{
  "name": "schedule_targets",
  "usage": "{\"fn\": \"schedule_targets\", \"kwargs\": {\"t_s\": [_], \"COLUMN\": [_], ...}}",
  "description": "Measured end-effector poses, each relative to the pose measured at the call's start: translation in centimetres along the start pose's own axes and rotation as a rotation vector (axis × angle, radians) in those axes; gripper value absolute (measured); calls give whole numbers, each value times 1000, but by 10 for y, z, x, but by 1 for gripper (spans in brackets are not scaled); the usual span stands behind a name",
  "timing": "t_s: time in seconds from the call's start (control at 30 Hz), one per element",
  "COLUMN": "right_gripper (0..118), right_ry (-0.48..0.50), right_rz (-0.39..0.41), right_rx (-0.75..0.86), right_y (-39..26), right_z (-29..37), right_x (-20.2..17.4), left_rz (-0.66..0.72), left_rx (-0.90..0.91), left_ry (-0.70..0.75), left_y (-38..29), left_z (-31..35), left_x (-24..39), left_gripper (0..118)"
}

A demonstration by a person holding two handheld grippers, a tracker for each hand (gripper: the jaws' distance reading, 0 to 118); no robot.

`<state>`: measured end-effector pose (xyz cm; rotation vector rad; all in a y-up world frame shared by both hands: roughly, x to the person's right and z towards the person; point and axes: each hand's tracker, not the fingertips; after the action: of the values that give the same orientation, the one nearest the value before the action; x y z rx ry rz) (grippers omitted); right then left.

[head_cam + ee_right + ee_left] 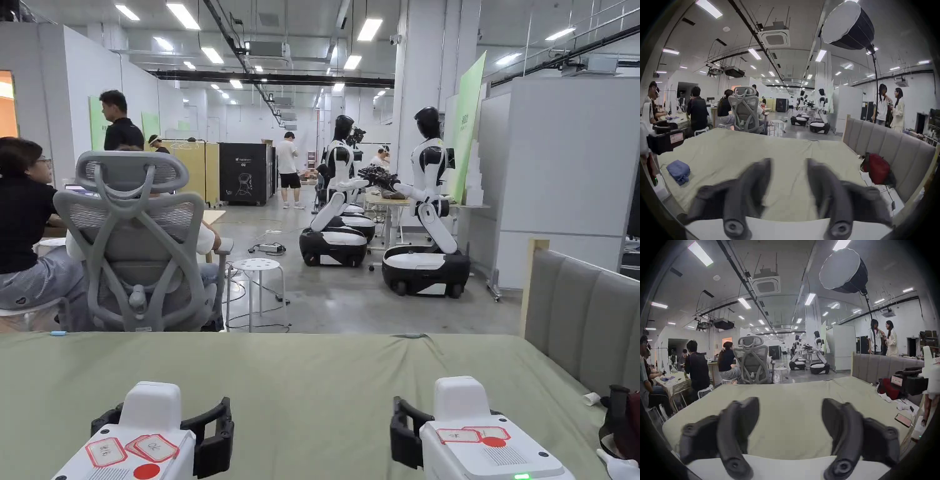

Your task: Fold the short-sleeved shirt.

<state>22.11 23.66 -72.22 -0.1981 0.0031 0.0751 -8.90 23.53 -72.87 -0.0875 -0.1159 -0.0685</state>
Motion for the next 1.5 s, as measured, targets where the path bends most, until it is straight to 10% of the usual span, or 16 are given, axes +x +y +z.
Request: {"fn": "schedule_targets", "kwargs": {"t_s": [0.1,0.2,1.5], "right_gripper": [118,118,118], "right_ry": [3,-8,-21], "right_rz": [-12,-6,-31], "right_rx": [18,55,58], "right_y": [-3,-1,-7], "right_z": [-1,2,2], "right_x": [-2,-5,-14], "left_rz": [6,-2,31], "left_rx": [8,15,3], "left_ry": [4,9,-3], "left_y": [2,3,1], "left_z": [4,7,9], "left_x": [-7,-10,-13], "left_gripper": [96,118,118]}}
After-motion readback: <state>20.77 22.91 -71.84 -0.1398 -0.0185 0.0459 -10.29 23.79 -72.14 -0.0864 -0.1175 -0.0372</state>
